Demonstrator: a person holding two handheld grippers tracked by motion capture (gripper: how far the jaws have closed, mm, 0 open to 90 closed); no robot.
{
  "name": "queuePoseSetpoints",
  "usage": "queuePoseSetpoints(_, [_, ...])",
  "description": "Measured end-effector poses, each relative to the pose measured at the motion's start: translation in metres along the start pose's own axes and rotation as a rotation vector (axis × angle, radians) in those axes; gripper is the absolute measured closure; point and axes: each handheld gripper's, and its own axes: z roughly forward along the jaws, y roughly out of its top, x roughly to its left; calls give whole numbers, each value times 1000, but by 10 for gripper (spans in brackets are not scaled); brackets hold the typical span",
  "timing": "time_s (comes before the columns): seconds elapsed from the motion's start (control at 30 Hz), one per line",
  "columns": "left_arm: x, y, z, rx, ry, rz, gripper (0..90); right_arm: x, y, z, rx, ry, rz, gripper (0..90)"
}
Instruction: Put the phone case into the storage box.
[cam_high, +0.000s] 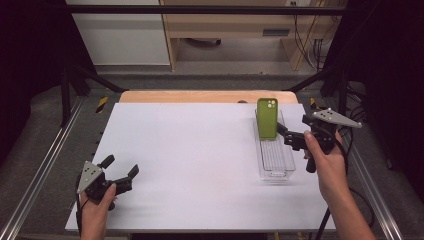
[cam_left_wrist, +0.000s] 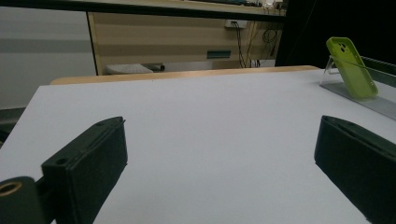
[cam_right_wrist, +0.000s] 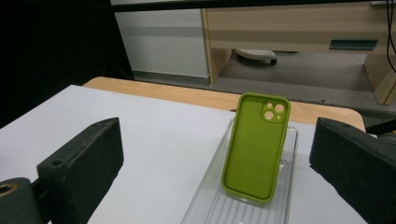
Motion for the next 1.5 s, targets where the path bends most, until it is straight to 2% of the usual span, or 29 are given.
queuePoseSetpoints(0.33, [-7, -3, -1, 5, -11, 5, 20, -6, -7, -8, -1, -5, 6, 35])
queuePoseSetpoints(0.57, [-10, -5, -8, 1, -11, 8, 20, -6, -10, -14, -11, 1, 7, 34])
queuePoseSetpoints(1.23, [-10, -5, -10, -5, -10, 11, 20, -17, -24, -36, -39, -25, 17, 33])
queuePoseSetpoints(1.5, [-14, -6, -14, 3, -11, 28, 21, -21, -32, -43, -43, -31, 14, 33])
